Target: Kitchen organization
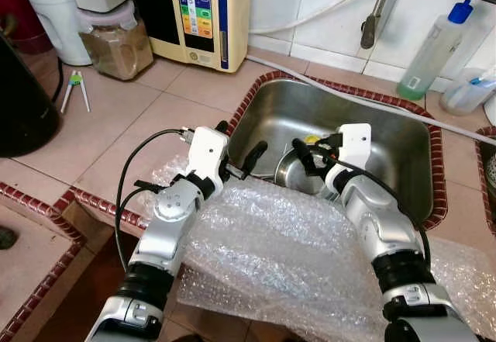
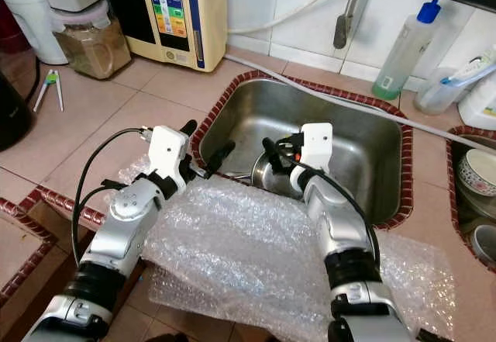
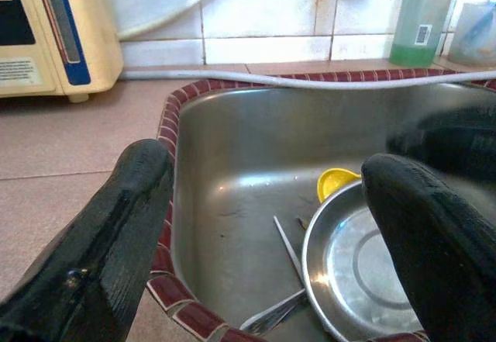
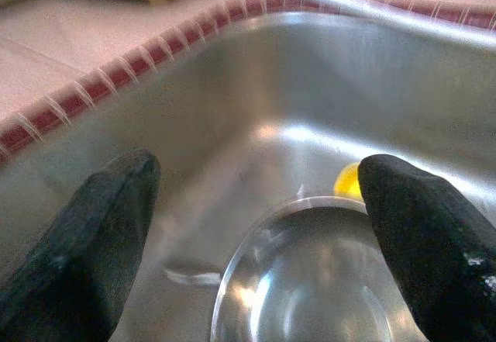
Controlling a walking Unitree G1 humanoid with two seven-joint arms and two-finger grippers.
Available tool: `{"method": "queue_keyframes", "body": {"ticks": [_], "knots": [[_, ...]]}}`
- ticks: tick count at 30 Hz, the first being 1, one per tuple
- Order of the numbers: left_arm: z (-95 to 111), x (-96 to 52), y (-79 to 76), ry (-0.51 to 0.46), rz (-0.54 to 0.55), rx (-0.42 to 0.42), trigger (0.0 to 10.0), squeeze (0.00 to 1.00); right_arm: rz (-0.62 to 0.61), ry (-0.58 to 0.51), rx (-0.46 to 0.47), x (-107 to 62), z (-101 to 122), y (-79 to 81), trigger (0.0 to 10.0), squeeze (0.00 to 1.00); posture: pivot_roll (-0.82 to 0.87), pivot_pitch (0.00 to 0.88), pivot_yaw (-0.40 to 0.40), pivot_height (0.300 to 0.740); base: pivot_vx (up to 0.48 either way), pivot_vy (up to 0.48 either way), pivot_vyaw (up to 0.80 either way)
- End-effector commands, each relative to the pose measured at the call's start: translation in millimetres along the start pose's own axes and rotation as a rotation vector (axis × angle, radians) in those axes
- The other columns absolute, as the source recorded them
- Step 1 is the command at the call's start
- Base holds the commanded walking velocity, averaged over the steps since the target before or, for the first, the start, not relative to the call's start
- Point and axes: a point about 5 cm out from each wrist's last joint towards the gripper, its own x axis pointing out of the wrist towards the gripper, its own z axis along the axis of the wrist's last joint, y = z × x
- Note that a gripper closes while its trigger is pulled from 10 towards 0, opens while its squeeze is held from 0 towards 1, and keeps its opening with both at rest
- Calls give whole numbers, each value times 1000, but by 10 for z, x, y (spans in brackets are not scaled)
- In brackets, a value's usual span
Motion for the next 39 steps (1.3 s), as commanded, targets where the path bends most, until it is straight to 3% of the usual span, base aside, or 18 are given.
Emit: {"method": "queue_keyframes", "body": {"ticks": [1,13,17,21,24,31,32,33,34,35,36,37,39], "knots": [[35,-20,-14,-28,23,14,10000,1000,41,-197,54,-17,302,50,10000,1000,-8,115,-28,740,0,0,0],[173,-54,136,-123,223,49,10000,1000,88,-296,205,-81,390,67,10000,1000,-7,104,-41,740,0,0,0],[227,-85,200,-159,295,61,10000,1000,72,-312,202,-90,417,29,10000,1000,-3,98,-43,740,0,0,0],[239,-121,257,-157,363,82,10000,1000,28,-312,87,-105,450,-18,10000,1000,1,94,-44,740,0,0,0],[233,-171,302,-141,395,107,10000,1000,-1,-313,-53,-154,489,-39,10000,1000,2,91,-43,740,0,0,0],[236,-369,334,-119,409,142,10000,1000,-108,-339,-204,-382,608,-224,10000,1000,-6,97,-42,740,0,0,0],[224,-432,347,-97,436,147,10000,1000,-144,-345,-238,-474,655,-285,10000,776,-7,99,-40,740,0,0,0],[218,-451,350,-87,446,149,10000,992,-151,-348,-250,-509,673,-301,10000,690,-10,100,-37,740,0,0,0],[208,-495,341,-69,438,156,10000,988,-170,-347,-281,-595,699,-332,10000,180,-14,104,-37,740,0,0,0],[202,-518,323,-66,417,154,10000,957,-189,-352,-307,-652,718,-349,10000,0,-13,105,-36,740,0,0,0],[195,-536,303,-59,397,156,10000,412,-202,-353,-322,-700,732,-358,10000,0,-13,106,-34,740,0,0,0],[190,-545,290,-55,385,157,10000,0,-209,-354,-329,-727,742,-363,10000,0,-14,107,-33,740,0,0,0],[142,-586,228,-2,342,165,10000,0,-202,-332,-359,-811,742,-343,10000,0,-24,111,-21,740,0,0,0]]}}
